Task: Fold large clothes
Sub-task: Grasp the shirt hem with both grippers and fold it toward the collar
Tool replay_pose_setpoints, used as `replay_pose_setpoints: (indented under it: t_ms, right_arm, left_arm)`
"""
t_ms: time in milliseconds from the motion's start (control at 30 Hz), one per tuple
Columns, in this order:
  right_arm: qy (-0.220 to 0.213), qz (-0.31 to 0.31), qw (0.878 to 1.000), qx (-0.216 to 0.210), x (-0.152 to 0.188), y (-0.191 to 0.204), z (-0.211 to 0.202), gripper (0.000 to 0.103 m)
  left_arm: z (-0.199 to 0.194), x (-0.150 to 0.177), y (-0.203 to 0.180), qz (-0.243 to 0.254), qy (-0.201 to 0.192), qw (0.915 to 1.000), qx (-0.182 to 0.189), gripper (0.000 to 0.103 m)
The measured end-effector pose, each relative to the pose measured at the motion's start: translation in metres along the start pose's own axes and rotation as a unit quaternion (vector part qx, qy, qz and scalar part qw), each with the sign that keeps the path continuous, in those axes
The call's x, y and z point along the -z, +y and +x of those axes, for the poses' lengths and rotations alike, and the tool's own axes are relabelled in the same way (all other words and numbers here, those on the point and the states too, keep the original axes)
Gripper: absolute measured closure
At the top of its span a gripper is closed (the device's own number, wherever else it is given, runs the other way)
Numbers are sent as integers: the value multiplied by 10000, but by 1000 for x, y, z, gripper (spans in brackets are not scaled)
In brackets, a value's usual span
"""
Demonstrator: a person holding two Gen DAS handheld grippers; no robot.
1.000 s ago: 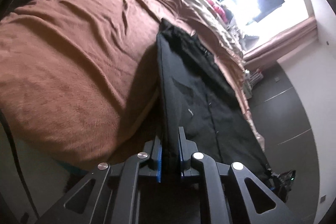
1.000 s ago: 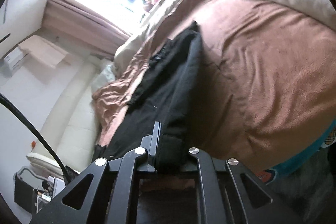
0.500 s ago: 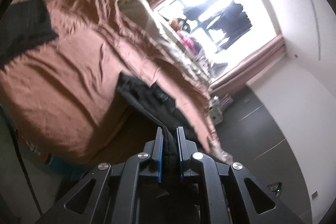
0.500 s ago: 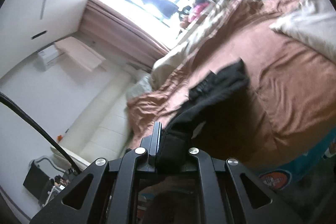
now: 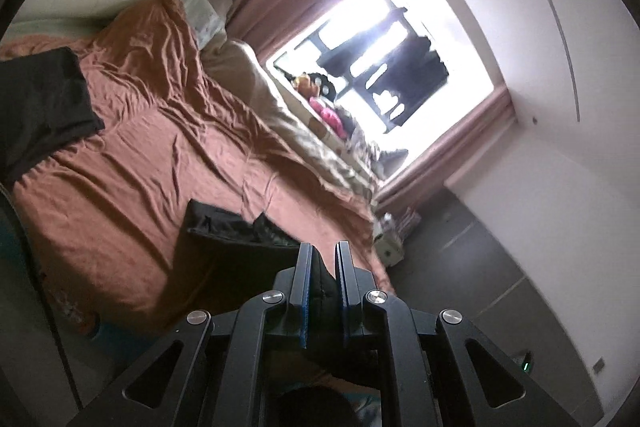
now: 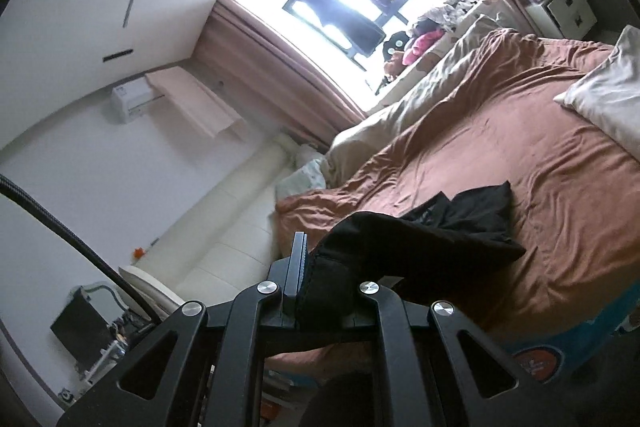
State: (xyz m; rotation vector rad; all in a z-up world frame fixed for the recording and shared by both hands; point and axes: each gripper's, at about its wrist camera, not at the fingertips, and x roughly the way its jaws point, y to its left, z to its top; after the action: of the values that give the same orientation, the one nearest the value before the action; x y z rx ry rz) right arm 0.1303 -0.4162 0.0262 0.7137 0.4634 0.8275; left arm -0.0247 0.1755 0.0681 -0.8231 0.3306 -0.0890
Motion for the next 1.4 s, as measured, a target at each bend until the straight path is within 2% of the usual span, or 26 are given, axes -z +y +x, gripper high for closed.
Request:
replay_pose_setpoints:
  t_ms: [133,233,467,733,900,1167,1400]
  right_arm:
    - [252,-7,9996,140,0,0,-3,96]
    - [378,26,9990,238,-4,-2,1,96]
    - [189,84,9993,306,-43,1,31,96]
    - [3,148,9985,529,-84,-22,100,96]
    - [9,218,9975,678,-101,-34,146,96]
    - [165,395,9936,1040,-114,-57,202,96]
    - [327,603,9892,1298,-118,-77,248,93]
  left_arm:
    - [0,16,15,-46,198,9997,-114,92]
    - [9,18,25,-159,301,9994,-60,92]
    - [45,-12,18,-24,214,9998,16,91]
    - [124,-72,-1,274,129,9995,-53,91]
    - [181,-100,8,275,237,9991,-204,91]
    - [264,-113,47,110,540,9970,-538,91]
    - [318,-112,83,-48,814,9932,-833,91]
